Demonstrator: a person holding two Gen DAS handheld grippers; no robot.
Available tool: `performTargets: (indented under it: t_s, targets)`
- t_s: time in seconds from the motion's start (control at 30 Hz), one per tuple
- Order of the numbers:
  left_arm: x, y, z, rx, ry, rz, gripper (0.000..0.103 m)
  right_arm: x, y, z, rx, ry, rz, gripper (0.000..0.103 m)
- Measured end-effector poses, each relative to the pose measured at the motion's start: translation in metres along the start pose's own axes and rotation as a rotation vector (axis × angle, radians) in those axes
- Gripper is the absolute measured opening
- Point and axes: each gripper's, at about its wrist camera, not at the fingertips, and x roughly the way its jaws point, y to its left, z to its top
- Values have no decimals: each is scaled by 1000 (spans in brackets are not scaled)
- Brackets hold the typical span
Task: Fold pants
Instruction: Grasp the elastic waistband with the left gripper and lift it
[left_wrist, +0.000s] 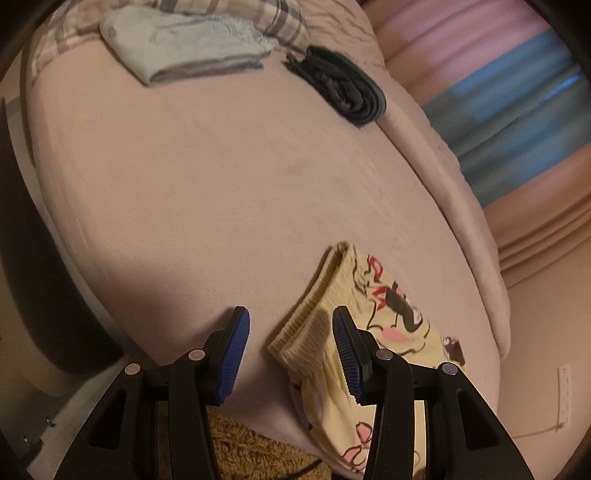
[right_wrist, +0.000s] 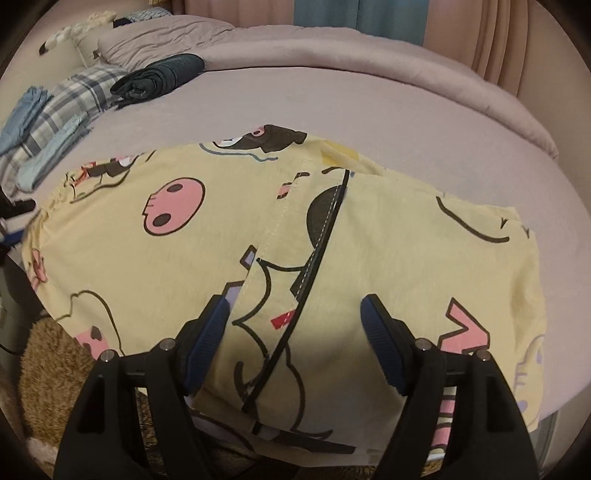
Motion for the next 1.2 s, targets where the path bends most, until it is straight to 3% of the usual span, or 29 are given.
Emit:
performTargets:
  t_s: [0.17, 0.47, 0.73, 0.77, 0.9, 1.2]
  targets:
    - [6, -4, -4, 26, 13, 4, 45, 1, 7, 1, -14, 0, -28, 76]
    - [1, 4, -10, -18, 54, -28, 45, -1, 6, -2, -6, -4, -21, 76]
    - [10, -6, -12, -23, 88, -82, 45, -2, 5, -4, -7, -9, -18, 76]
    - [11, -6, -11, -27, 87, -90, 44, -2, 5, -4, -7, -10, -17, 76]
    - [11, -5, -13, -67, 95, -123, 13, -2, 7, -4, -5, -12, -17, 76]
    - [-23, -48, -15, -10, 18, -176, 11, -6, 7, -4, -5, -28, 10, 76]
